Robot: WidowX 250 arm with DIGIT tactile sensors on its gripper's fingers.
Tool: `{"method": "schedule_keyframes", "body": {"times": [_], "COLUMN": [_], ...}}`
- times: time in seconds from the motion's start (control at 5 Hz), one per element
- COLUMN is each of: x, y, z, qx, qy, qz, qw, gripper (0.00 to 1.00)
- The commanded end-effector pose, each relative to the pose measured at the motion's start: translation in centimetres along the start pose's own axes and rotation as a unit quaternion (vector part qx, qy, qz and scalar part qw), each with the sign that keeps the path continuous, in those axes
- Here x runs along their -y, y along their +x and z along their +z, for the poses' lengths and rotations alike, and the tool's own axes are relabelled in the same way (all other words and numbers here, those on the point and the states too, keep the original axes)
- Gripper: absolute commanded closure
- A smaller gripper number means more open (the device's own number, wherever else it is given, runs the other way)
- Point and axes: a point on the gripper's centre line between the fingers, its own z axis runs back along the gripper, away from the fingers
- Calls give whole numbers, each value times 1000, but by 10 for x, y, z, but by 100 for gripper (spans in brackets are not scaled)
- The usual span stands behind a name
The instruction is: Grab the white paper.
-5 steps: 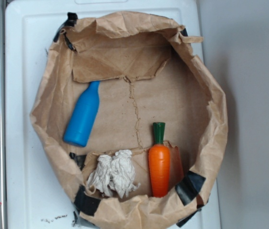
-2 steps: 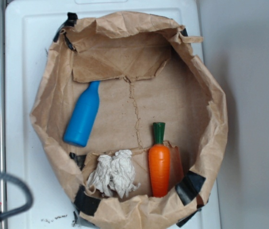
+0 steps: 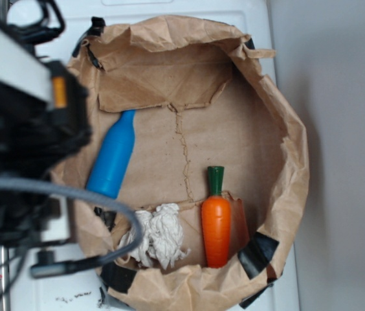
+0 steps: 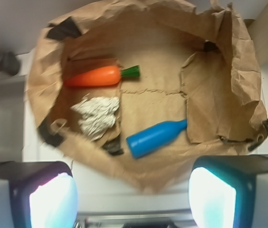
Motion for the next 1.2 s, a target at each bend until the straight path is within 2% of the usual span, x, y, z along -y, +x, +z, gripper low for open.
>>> {"method": "schedule_keyframes", "body": {"times": [0.0, 0.2, 1.0], "x": [24, 28, 28], "y": [15, 19, 19], "z": [-41, -74, -74], "qx": [-4, -10, -10], "qy": [34, 65, 65], "qz": [11, 25, 25], "qw": [999, 998, 998], "gripper": [0, 0, 0]}}
